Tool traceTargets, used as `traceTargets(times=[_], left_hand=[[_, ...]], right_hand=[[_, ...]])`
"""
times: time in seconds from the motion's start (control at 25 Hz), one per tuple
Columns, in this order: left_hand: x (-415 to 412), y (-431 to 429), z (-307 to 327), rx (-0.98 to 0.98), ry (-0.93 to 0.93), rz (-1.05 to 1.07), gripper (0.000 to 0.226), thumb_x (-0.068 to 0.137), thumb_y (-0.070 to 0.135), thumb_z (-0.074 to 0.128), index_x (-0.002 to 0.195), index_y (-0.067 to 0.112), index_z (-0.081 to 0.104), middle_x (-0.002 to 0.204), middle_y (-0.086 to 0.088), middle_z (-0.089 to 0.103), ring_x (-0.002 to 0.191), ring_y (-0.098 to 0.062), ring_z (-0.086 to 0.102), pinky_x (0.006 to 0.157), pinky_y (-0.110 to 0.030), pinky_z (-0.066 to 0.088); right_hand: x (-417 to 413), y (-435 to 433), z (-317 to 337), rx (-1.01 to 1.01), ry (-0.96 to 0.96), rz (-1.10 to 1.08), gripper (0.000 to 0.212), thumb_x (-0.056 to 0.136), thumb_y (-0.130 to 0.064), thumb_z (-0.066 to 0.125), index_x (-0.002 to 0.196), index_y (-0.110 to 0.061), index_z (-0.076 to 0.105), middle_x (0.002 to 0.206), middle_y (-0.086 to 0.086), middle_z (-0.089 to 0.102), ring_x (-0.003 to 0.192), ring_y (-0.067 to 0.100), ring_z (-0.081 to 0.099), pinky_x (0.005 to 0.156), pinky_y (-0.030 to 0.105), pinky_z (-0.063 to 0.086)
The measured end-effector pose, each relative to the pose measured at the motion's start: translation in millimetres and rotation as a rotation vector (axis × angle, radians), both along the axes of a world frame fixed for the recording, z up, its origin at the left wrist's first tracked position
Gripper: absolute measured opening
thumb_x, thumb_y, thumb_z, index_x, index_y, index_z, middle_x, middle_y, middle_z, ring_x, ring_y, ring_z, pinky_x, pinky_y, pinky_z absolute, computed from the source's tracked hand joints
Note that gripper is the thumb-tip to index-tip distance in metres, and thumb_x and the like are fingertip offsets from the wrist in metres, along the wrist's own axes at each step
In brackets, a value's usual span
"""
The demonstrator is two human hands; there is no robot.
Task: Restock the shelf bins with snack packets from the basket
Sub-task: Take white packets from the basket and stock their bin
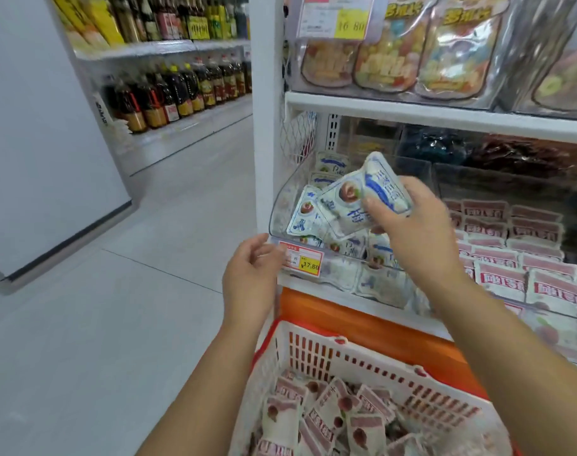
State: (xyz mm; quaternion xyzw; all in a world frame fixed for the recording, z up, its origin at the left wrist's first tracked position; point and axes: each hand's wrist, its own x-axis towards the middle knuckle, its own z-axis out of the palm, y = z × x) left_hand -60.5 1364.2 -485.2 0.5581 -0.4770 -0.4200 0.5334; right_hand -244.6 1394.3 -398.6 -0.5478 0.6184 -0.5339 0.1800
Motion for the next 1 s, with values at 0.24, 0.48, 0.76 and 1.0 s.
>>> traceTargets(times=[0.24, 0.48, 0.76, 1.0], left_hand=[[6.9, -50.2, 9.4, -0.091, -0.362, 0.025, 0.021, 0.095, 0.034, 0.058, 0.109, 0.023, 0.068, 0.100, 0.011, 0.070, 0.078, 0.002, 0.060, 0.062, -0.007, 0.041], [9.3, -56.4, -3.8, -0.095, -0.268, 0.033, 0.007, 0.095, 0.031, 0.059, 0.093, 0.031, 0.066, 0.081, 0.018, 0.066, 0.072, 0.003, 0.062, 0.049, -0.004, 0.042], [5.7, -34.0, -12.7, -0.085, -0.231, 0.117, 0.026, 0.100, 0.035, 0.048, 0.122, 0.025, 0.059, 0.110, 0.014, 0.059, 0.092, -0.002, 0.058, 0.069, -0.008, 0.043], [-8.4, 28.1, -70.5, 0.048, -0.218, 0.113, 0.028, 0.099, 0.031, 0.049, 0.124, 0.021, 0.056, 0.119, 0.002, 0.060, 0.101, -0.012, 0.060, 0.087, -0.029, 0.048]], right_hand=[[19.7, -100.8, -8.7, 0.698, -0.018, 0.239, 0.065, 0.082, -0.007, 0.076, 0.139, -0.004, 0.045, 0.100, 0.008, 0.061, 0.081, 0.027, 0.069, 0.073, 0.033, 0.060], [23.6, -120.0, -50.8, 0.667, 0.243, 0.026, 0.043, 0.082, -0.034, 0.076, 0.064, -0.012, 0.045, 0.061, 0.008, 0.059, 0.058, 0.022, 0.057, 0.063, 0.033, 0.048], [16.8, -86.5, -39.6, 0.413, 0.276, -0.055, 0.041, 0.086, -0.048, 0.068, 0.110, -0.017, 0.056, 0.095, 0.000, 0.061, 0.078, 0.015, 0.058, 0.068, 0.030, 0.045], [8.9, 41.7, -71.4, -0.102, -0.119, 0.025, 0.015, 0.096, -0.014, 0.057, 0.102, -0.028, 0.057, 0.072, -0.006, 0.051, 0.060, 0.003, 0.044, 0.058, 0.018, 0.041]])
